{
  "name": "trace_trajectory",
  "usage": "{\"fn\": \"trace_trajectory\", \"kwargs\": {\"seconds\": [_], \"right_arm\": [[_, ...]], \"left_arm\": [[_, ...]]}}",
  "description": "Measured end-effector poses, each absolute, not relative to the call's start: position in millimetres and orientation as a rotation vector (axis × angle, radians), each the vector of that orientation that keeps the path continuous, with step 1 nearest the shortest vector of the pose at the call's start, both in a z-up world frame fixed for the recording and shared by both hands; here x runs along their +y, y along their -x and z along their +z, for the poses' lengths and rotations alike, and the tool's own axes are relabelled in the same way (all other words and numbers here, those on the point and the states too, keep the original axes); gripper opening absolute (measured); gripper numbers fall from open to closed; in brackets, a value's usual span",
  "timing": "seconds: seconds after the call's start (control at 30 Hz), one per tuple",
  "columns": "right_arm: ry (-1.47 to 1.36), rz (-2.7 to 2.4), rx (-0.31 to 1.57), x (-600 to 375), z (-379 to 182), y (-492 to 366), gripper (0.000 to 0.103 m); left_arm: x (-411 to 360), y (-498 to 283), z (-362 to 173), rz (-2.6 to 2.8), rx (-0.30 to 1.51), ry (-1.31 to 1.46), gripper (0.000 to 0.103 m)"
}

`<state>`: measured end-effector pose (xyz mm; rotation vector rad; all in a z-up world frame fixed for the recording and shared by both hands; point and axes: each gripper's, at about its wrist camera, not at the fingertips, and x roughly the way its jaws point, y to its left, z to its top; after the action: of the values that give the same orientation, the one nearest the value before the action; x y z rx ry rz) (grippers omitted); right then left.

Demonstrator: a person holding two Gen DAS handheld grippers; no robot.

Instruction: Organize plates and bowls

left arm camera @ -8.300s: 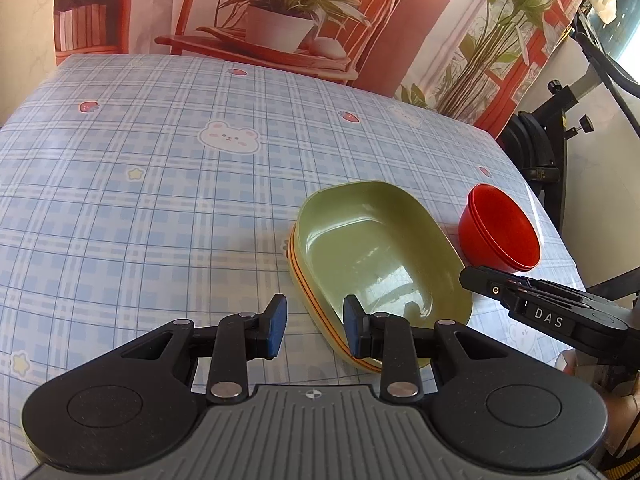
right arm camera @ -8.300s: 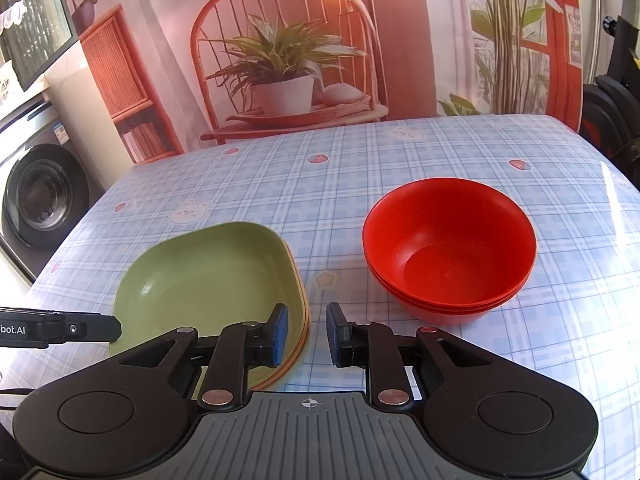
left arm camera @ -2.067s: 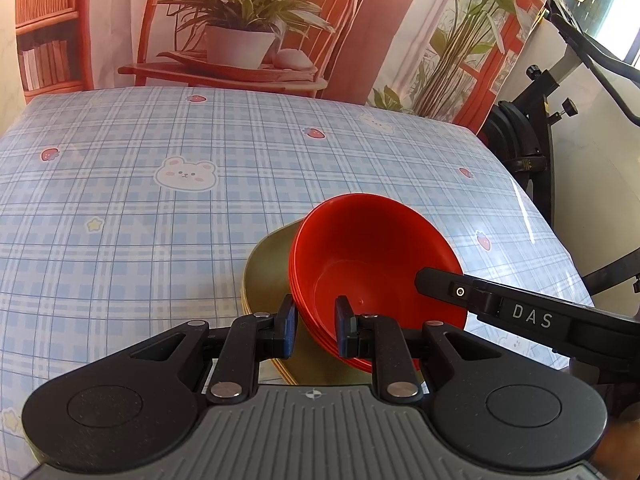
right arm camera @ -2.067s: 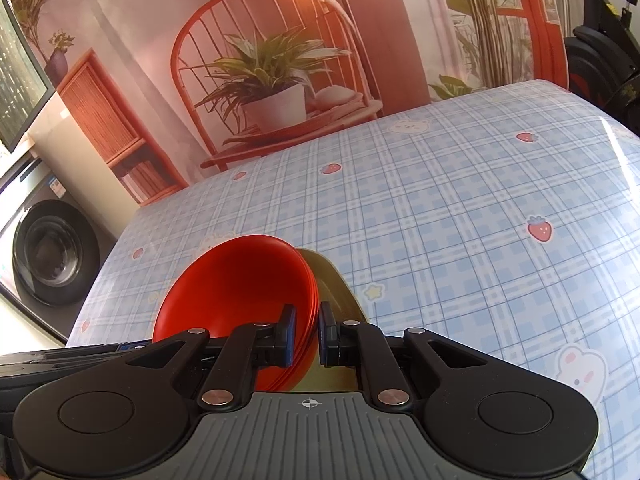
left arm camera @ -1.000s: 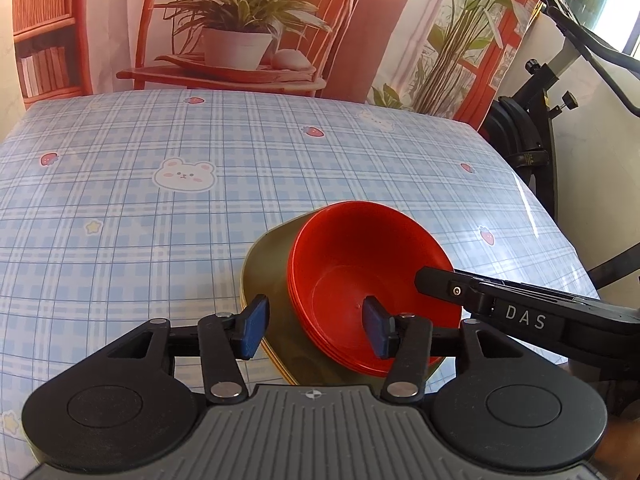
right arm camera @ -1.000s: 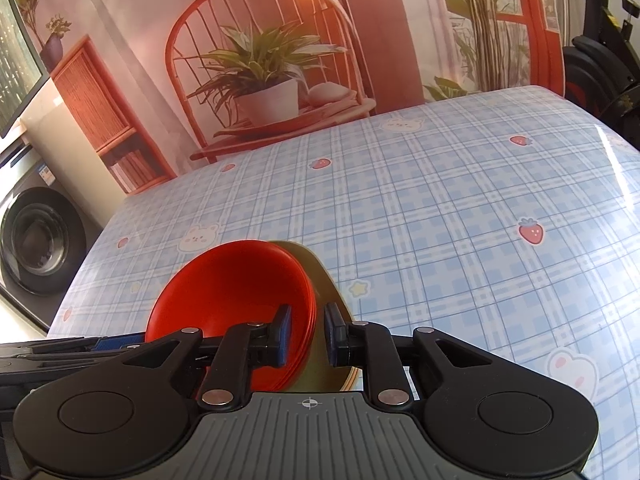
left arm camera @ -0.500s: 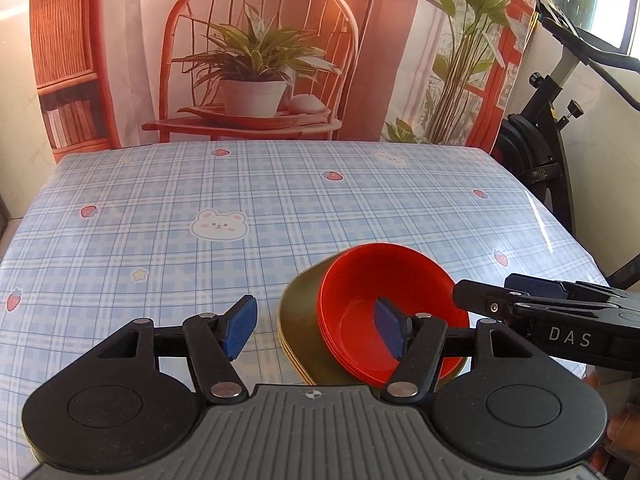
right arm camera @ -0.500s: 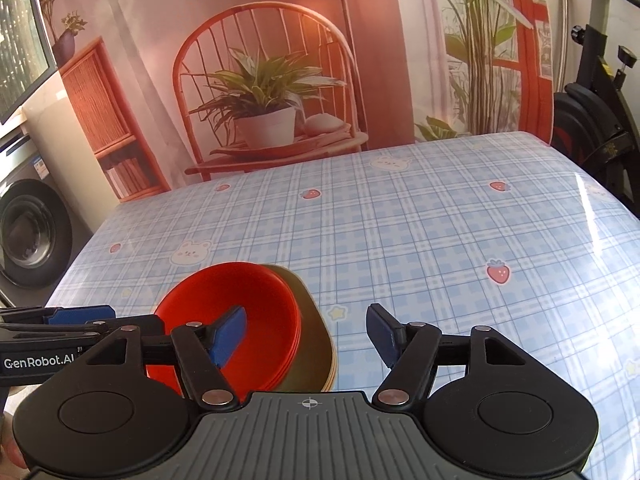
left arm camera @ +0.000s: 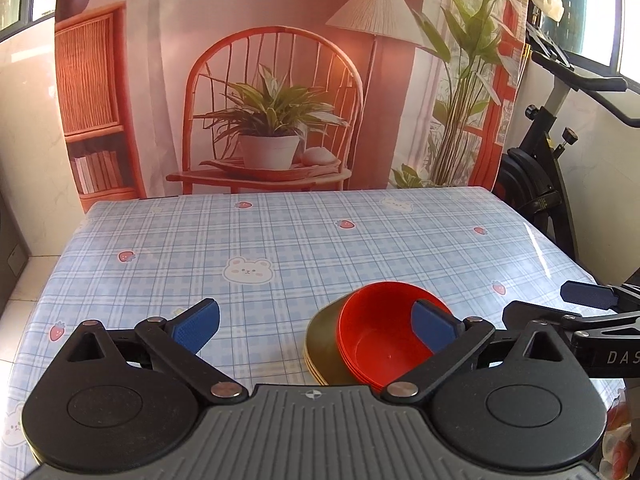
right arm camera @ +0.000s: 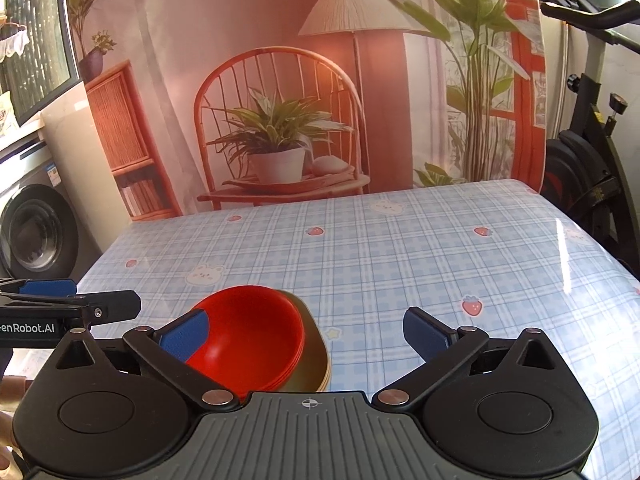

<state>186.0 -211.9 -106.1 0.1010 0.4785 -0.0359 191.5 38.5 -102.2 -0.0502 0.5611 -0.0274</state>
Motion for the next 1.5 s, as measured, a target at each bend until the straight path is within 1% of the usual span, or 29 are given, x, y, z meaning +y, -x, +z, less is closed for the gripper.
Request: {"fn": "trace_trajectory", "kwargs": {"seconds": [0.3, 0.67, 0.9, 1.03, 1.5], "right_arm": [[-0.095, -0.043, 0.384, -210.0, -69.4, -145.8, 0.103], [-0.082, -0.039, 0.271, -192.5, -4.8, -80.5, 0.103], [-0.063, -0.053, 0.179, -189.1, 30.2, -31.9, 0.103], [-0.068, -0.058, 0.138, -195.9, 40.9, -14.5, 0.103], [-0.077, -0.067, 0.144, -199.7, 39.6, -7.2, 0.103]], "left_arm": [[36.7, -147.8, -64.3, -0.013, 0.451, 0.058, 0.102], [5.2, -71.0, 2.8, 0.078, 0.23, -0.08, 0.102], [-5.0, -32.8, 35.7, 0.04, 0.163, -0.046, 0.102], [-8.9, -29.4, 42.6, 0.035, 0.156, -0.034, 0.102], [-5.4, -30.3, 38.0, 0.027, 0.189, -0.014, 0.102]]}}
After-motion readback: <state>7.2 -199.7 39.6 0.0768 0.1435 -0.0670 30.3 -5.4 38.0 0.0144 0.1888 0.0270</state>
